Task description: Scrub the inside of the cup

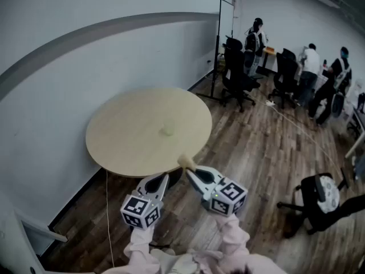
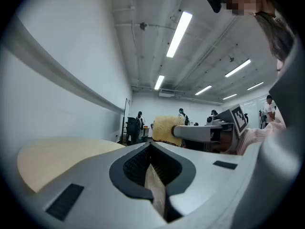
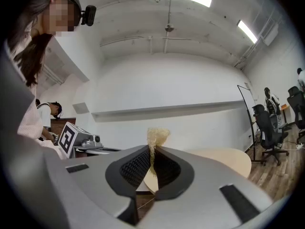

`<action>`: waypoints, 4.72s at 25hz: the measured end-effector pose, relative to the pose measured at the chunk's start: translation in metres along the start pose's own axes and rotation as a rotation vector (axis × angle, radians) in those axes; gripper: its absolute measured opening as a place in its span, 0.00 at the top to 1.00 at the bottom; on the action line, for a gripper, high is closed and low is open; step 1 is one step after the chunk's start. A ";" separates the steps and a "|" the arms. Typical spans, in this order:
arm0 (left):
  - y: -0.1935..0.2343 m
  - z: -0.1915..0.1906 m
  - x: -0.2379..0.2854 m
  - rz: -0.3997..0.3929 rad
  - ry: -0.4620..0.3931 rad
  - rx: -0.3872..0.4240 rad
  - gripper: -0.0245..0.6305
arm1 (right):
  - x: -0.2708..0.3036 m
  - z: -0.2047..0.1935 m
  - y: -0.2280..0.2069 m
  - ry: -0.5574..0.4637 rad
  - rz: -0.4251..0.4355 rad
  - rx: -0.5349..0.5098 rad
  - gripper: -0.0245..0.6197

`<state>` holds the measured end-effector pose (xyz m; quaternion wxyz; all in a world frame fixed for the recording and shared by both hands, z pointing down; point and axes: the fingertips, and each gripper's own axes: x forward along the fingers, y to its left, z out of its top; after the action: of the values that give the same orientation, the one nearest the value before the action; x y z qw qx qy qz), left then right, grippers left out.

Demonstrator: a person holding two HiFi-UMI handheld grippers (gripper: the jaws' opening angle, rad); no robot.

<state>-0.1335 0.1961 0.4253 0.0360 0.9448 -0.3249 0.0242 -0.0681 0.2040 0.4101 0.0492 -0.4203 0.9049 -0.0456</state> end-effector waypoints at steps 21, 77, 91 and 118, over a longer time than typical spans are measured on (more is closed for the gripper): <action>-0.017 -0.009 0.015 0.028 0.006 -0.018 0.97 | -0.020 -0.005 -0.021 -0.001 0.006 0.041 0.92; 0.125 -0.039 0.167 -0.052 0.068 -0.081 0.97 | 0.116 -0.042 -0.173 0.060 -0.069 0.105 0.92; 0.160 -0.036 0.219 0.071 0.072 -0.106 0.97 | 0.155 -0.038 -0.234 0.114 0.054 0.107 0.92; 0.198 -0.048 0.256 0.250 0.103 -0.161 0.97 | 0.202 -0.056 -0.279 0.195 0.225 0.147 0.92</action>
<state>-0.0555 -0.1123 0.5014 0.1252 0.8884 -0.4388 0.0509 0.0062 -0.1271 0.4897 -0.0037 -0.3053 0.9409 -0.1464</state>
